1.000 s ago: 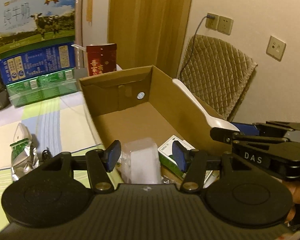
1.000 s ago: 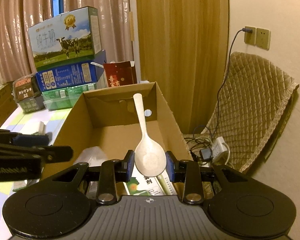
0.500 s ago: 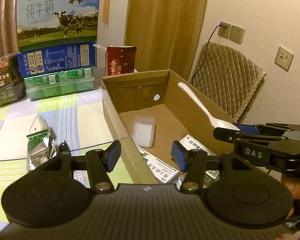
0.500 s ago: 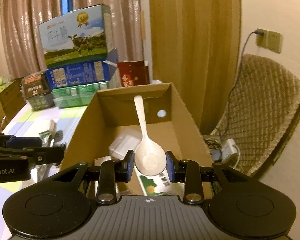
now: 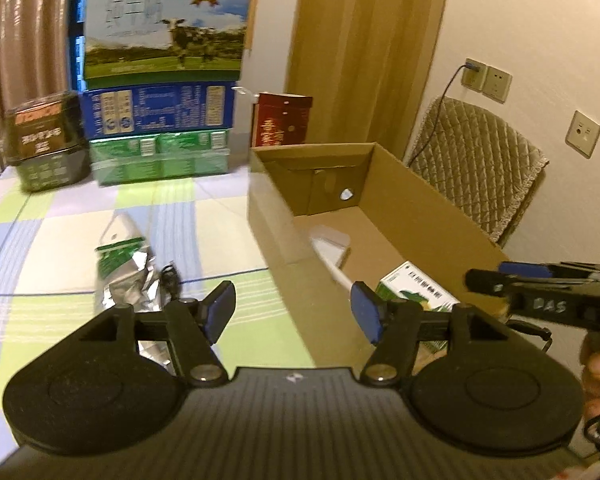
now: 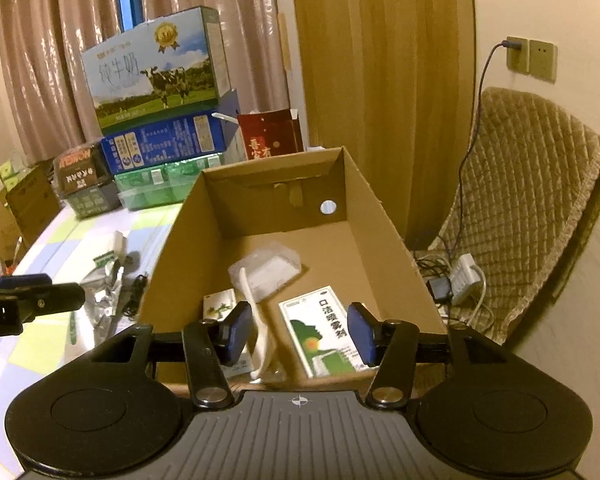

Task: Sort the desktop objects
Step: 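Withdraw both tools from the cardboard box back over the table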

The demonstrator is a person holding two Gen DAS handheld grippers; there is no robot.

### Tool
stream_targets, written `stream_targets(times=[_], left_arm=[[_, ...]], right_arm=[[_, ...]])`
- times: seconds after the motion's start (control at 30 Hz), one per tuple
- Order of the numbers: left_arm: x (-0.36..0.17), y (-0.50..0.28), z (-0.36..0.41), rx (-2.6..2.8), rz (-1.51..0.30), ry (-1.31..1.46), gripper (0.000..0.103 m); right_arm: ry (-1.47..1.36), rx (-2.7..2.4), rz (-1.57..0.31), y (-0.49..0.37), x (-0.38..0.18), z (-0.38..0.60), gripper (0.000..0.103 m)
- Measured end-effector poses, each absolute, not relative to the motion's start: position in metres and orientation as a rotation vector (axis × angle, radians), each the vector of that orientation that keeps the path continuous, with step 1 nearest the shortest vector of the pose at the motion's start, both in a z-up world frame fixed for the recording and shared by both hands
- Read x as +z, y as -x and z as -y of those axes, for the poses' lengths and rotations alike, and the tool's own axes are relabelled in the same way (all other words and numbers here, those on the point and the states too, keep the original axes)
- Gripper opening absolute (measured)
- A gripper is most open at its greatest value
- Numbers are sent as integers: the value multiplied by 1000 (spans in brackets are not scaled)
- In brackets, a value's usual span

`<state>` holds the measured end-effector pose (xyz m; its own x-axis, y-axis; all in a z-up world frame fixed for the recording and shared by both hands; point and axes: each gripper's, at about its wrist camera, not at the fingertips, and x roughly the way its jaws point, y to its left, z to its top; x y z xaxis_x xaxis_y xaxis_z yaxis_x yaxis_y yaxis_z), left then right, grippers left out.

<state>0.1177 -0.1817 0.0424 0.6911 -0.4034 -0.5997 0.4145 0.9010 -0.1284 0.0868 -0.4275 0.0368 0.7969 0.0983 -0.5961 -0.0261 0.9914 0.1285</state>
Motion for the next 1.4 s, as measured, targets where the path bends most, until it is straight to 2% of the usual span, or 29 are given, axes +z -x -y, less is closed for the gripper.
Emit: stream_targets(times=[0.3,0.47,0.7,0.83,1.4], left_arm=[[50,-89,138,-384,-655,5,68],[57,-70,113,-343,-643,27,78],[57,-47,73,-270,-641,47,89],[53,-36,51,-224,-650,45,95],[38,-33,-6,-90,-698,58,100]], right_arm=[[-119,130,-595,-52,59,393,67],[-108,176,-580,-36,65,366,86],[-60,260,-576,-18,66,328,101],[-51,302,-592,-15,62,310,101],[0,399,-646,-9,36,269,101]])
